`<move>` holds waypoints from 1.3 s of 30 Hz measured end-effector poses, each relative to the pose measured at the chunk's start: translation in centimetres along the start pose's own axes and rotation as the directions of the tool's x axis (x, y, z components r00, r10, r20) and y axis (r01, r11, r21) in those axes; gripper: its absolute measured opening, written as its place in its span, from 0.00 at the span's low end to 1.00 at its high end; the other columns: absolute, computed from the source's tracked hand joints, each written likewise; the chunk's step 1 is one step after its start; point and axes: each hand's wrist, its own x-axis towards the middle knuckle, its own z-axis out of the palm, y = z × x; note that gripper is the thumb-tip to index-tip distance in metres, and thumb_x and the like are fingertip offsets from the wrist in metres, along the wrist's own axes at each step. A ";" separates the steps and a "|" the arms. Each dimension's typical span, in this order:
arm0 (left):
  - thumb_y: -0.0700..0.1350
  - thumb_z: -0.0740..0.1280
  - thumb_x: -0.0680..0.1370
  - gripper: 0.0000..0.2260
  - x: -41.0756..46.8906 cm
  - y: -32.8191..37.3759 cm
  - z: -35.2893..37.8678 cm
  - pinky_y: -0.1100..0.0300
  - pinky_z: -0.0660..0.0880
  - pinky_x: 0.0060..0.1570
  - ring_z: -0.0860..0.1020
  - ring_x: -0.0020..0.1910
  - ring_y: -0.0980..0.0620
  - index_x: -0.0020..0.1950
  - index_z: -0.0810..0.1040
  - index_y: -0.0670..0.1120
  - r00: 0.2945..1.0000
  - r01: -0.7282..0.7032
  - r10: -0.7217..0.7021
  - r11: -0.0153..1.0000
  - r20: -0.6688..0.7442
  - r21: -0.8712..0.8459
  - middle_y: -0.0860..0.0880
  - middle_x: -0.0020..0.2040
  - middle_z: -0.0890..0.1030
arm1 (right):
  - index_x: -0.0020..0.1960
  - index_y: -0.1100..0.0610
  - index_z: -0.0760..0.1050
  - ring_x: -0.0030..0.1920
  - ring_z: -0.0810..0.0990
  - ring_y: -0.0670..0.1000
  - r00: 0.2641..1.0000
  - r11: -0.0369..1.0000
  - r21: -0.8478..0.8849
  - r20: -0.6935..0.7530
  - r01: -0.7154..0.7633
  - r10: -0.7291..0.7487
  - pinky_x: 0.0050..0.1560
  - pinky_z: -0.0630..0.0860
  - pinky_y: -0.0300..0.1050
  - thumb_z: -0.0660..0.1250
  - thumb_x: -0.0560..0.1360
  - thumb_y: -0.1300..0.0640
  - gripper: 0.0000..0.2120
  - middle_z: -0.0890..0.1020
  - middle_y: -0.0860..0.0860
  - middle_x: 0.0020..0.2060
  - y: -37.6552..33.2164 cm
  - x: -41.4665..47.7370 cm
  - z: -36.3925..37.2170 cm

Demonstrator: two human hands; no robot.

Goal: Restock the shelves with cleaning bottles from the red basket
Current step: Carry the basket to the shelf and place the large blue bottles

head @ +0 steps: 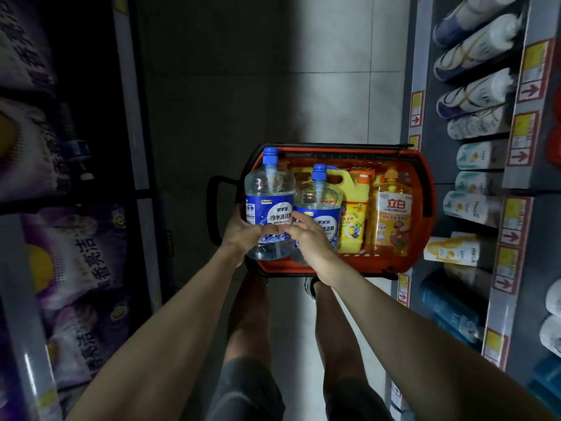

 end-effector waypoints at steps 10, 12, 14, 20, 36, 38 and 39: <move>0.41 0.80 0.69 0.35 -3.0 -2.8 -1.6 0.36 0.78 0.66 0.83 0.65 0.37 0.75 0.74 0.50 0.928 0.150 -0.005 0.920 0.372 -0.363 0.41 0.66 0.84 | 0.66 0.53 0.80 0.54 0.89 0.56 0.985 0.987 0.158 0.174 -0.015 -0.013 0.60 0.83 0.57 0.79 0.73 0.43 0.25 0.89 0.54 0.55 -1.8 -0.6 -1.9; 0.42 0.81 0.68 0.37 -4.2 -2.1 -2.3 0.36 0.77 0.68 0.81 0.67 0.36 0.76 0.73 0.49 0.916 0.144 0.024 0.913 0.401 -0.383 0.40 0.67 0.83 | 0.67 0.57 0.79 0.55 0.88 0.60 0.970 0.982 0.174 0.243 -0.068 0.024 0.62 0.82 0.61 0.82 0.69 0.42 0.32 0.88 0.57 0.55 -2.9 -1.4 -2.0; 0.44 0.82 0.67 0.38 -5.2 -1.0 -2.8 0.36 0.75 0.70 0.80 0.68 0.36 0.76 0.74 0.49 0.911 0.136 0.037 0.914 0.412 -0.383 0.40 0.68 0.83 | 0.70 0.59 0.76 0.54 0.89 0.61 0.975 0.983 0.164 0.218 -0.085 0.048 0.61 0.82 0.64 0.86 0.61 0.40 0.45 0.88 0.59 0.55 -3.9 -2.2 -1.7; 0.43 0.77 0.74 0.29 -11.0 5.2 -5.9 0.38 0.75 0.71 0.82 0.66 0.39 0.74 0.75 0.48 0.910 -0.010 0.139 0.950 0.391 -0.313 0.42 0.66 0.84 | 0.65 0.61 0.79 0.55 0.88 0.64 0.969 0.968 0.250 0.236 0.014 -0.075 0.61 0.82 0.64 0.82 0.70 0.50 0.29 0.88 0.62 0.54 -8.9 -8.2 -1.5; 0.52 0.68 0.84 0.19 -34.5 25.6 -14.4 0.41 0.76 0.70 0.83 0.65 0.41 0.72 0.77 0.45 0.814 -0.513 0.572 0.787 0.095 -0.342 0.44 0.65 0.85 | 0.61 0.60 0.84 0.57 0.87 0.66 0.755 0.783 0.274 0.224 0.558 -0.616 0.61 0.82 0.65 0.79 0.71 0.54 0.20 0.87 0.64 0.55 -28.8 -33.0 -0.8; 0.52 0.69 0.82 0.20 -37.7 27.6 -15.7 0.40 0.77 0.69 0.84 0.64 0.42 0.71 0.78 0.45 0.782 -0.582 0.623 0.742 0.019 -0.334 0.44 0.64 0.85 | 0.62 0.61 0.83 0.56 0.87 0.66 0.713 0.748 0.280 0.234 0.601 -0.661 0.62 0.81 0.67 0.79 0.72 0.56 0.21 0.87 0.64 0.55 -31.0 -35.9 -0.5; 0.52 0.70 0.81 0.20 -39.3 28.5 -16.1 0.40 0.77 0.68 0.84 0.63 0.42 0.71 0.78 0.45 0.762 -0.619 0.647 0.717 -0.025 -0.321 0.44 0.64 0.86 | 0.63 0.62 0.82 0.57 0.87 0.67 0.690 0.730 0.280 0.243 0.623 -0.682 0.62 0.81 0.69 0.79 0.72 0.56 0.22 0.87 0.64 0.55 -32.0 -37.3 -0.3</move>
